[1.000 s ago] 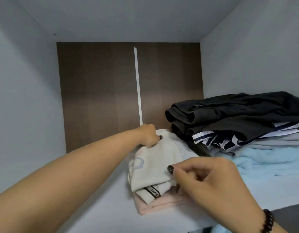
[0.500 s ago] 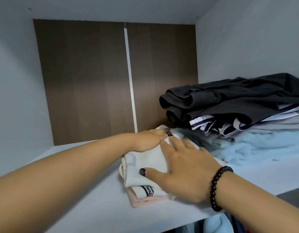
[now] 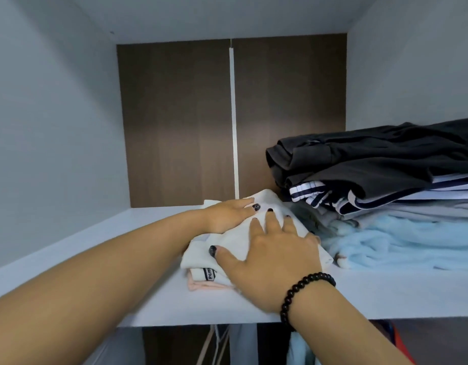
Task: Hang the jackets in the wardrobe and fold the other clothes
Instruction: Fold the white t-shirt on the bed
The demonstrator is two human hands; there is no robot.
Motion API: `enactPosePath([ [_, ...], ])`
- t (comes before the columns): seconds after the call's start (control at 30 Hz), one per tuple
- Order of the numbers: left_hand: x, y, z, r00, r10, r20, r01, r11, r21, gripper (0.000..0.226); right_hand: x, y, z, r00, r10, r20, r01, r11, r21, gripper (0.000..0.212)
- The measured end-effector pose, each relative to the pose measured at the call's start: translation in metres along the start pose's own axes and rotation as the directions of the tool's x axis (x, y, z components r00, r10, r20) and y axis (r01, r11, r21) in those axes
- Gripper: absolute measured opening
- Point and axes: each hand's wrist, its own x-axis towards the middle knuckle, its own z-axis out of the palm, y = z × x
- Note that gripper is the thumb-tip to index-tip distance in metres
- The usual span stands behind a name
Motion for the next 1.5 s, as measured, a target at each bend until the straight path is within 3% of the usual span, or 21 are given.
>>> enactPosePath([
  [0.1, -0.036, 0.014, -0.006, 0.997, -0.075, -0.004, 0.075, 0.997, 0.004, 0.055, -0.008, 0.002, -0.002, 1.000, -0.020, 0.003, 0.020, 1.000, -0.015, 0.091],
  [0.27, -0.107, 0.019, -0.020, 0.992, -0.123, -0.040, 0.130, 0.956, 0.264, 0.036, -0.038, 0.007, -0.008, 0.996, -0.086, -0.003, 0.086, 0.996, -0.029, 0.076],
  [0.47, -0.202, 0.018, -0.044, 0.980, -0.160, -0.117, 0.196, 0.873, 0.447, 0.058, -0.077, 0.011, -0.036, 0.993, -0.096, 0.067, 0.098, 0.995, -0.036, 0.071],
  [0.67, -0.332, 0.025, -0.074, 0.945, -0.226, -0.236, 0.313, 0.833, 0.455, 0.065, -0.141, -0.036, -0.053, 0.983, -0.147, 0.110, 0.128, 0.978, 0.166, 0.059],
  [0.77, -0.398, 0.036, -0.091, 0.921, -0.234, -0.312, 0.377, 0.736, 0.563, 0.059, -0.183, -0.083, -0.058, 0.963, -0.255, 0.086, 0.231, 0.947, 0.222, 0.044],
  [0.9, -0.472, 0.049, -0.116, 0.902, -0.199, -0.384, 0.426, 0.562, 0.709, 0.057, -0.238, -0.156, -0.063, 0.893, -0.449, 0.001, 0.431, 0.858, 0.278, 0.056],
  [1.03, -0.537, 0.053, -0.139, 0.885, -0.115, -0.451, 0.460, 0.362, 0.810, 0.066, -0.290, -0.228, -0.071, 0.749, -0.633, -0.196, 0.659, 0.682, 0.317, 0.050],
  [1.13, -0.577, 0.058, -0.154, 0.874, 0.000, -0.486, 0.479, 0.166, 0.862, 0.066, -0.326, -0.273, -0.076, 0.622, -0.703, -0.346, 0.778, 0.604, 0.171, 0.066],
  [1.23, -0.608, 0.070, -0.164, 0.862, 0.133, -0.489, 0.485, 0.059, 0.872, 0.064, -0.351, -0.302, -0.084, 0.390, -0.731, -0.559, 0.887, 0.461, 0.016, 0.072],
  [1.37, -0.641, 0.087, -0.177, 0.802, 0.199, -0.563, 0.561, 0.070, 0.825, 0.066, -0.362, -0.330, -0.092, 0.023, -0.763, -0.646, 0.935, 0.245, -0.255, 0.058],
  [1.43, -0.654, 0.090, -0.180, 0.752, 0.185, -0.632, 0.622, 0.119, 0.774, 0.069, -0.360, -0.340, -0.092, -0.080, -0.785, -0.614, 0.915, 0.186, -0.358, 0.050],
  [1.5, -0.663, 0.090, -0.181, 0.699, 0.168, -0.695, 0.671, 0.184, 0.719, 0.073, -0.355, -0.343, -0.090, -0.115, -0.813, -0.571, 0.895, 0.165, -0.415, 0.048],
])
